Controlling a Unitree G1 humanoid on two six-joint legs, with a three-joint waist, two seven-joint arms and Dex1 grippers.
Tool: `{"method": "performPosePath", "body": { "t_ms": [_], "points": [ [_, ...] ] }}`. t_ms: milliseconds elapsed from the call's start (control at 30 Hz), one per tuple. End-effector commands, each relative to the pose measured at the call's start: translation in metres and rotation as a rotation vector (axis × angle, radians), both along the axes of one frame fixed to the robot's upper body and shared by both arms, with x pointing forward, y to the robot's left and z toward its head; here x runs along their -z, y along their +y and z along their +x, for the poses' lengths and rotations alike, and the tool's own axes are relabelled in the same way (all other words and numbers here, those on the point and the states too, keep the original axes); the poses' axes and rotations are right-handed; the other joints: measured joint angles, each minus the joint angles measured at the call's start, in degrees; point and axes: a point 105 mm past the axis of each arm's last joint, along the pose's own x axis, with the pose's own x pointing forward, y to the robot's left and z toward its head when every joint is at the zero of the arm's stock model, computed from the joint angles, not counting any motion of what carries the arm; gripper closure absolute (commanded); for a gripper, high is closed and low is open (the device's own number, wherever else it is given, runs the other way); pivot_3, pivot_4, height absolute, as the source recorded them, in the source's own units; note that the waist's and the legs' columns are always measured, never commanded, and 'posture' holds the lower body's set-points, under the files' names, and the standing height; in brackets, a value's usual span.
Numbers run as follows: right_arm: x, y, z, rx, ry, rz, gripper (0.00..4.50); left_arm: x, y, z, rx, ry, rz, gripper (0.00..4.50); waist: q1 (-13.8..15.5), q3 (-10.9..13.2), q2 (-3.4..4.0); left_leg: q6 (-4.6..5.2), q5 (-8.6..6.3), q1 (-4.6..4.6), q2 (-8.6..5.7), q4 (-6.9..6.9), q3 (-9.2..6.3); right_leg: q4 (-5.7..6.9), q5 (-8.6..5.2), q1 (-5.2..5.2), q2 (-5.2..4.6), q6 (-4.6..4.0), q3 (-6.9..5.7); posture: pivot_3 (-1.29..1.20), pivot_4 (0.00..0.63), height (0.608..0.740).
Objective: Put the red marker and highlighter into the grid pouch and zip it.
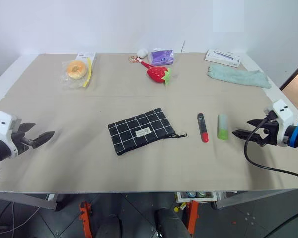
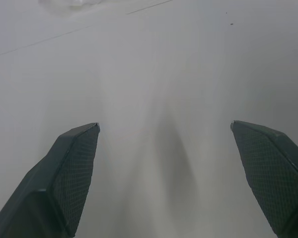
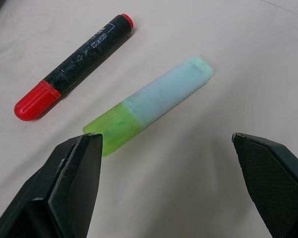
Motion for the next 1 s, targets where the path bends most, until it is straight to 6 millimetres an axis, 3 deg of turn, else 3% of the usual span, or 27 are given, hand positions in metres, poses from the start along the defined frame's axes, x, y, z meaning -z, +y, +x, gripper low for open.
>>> {"method": "performPosePath", "body": {
  "t_ms": [33,1000],
  "points": [
    [-0.019,-0.003,0.0,-0.001,-0.071,-0.002,0.0,-0.02,0.01,0.001,-0.031,-0.066,0.034,0.14,0.0,0.0,0.0,0.0,0.0,0.0,0.0,0.0,0.0,0.0,0.0,0.0,0.0,0.0,0.0,0.0,0.15,0.739],
    [-0.023,-0.003,-0.002,-0.017,-0.097,0.01,0.0,-0.029,0.011,0.012,-0.071,-0.124,-0.007,0.14,0.0,0.0,0.0,0.0,0.0,0.01,0.0,0.1,0.0,0.04,0.08,0.04,0.0,0.04,0.0,0.0,0.15,0.739]
  ]
}}
